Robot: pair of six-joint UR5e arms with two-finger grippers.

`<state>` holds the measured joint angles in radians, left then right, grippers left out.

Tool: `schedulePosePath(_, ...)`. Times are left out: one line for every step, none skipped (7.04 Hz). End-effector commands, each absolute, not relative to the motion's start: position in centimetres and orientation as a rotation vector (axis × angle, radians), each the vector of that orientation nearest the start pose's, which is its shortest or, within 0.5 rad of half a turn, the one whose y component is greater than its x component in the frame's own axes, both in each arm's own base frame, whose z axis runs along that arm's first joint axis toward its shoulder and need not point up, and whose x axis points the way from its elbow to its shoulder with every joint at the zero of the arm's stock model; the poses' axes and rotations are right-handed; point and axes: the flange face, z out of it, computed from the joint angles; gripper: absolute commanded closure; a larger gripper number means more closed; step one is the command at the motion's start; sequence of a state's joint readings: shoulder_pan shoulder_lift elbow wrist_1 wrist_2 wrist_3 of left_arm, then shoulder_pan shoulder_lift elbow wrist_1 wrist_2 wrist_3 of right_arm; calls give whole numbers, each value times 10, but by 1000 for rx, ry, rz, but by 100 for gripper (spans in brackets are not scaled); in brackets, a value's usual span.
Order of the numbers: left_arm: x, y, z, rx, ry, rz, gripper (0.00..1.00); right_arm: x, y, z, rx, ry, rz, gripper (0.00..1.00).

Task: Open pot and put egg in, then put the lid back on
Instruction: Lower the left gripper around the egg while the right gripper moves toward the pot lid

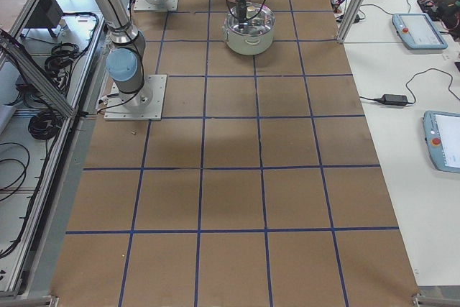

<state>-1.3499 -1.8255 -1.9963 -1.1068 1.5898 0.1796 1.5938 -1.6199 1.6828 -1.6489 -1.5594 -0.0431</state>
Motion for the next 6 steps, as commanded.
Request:
schedulePosePath(-21, -505, 202, -62, 3146, 363, 2, 145, -470, 464, -118, 3129, -41, 2)
schedulePosePath(-21, -504, 199, -61, 3146, 370, 2, 144, -470, 463, -120, 3132, -39, 1)
schedulePosePath(-22, -504, 198, -64, 3148, 374, 4, 144, -470, 465, -123, 3133, -46, 2)
schedulePosePath(-21, -505, 198, -64, 3148, 372, 4, 144, -470, 466, -125, 3136, -53, 3)
schedulePosePath(-22, -504, 196, -64, 3148, 379, 5, 143, -470, 465, -123, 3141, -51, 3)
schedulePosePath(-22, -504, 196, -64, 3149, 379, 11, 145, -470, 465, -125, 3141, -51, 3)
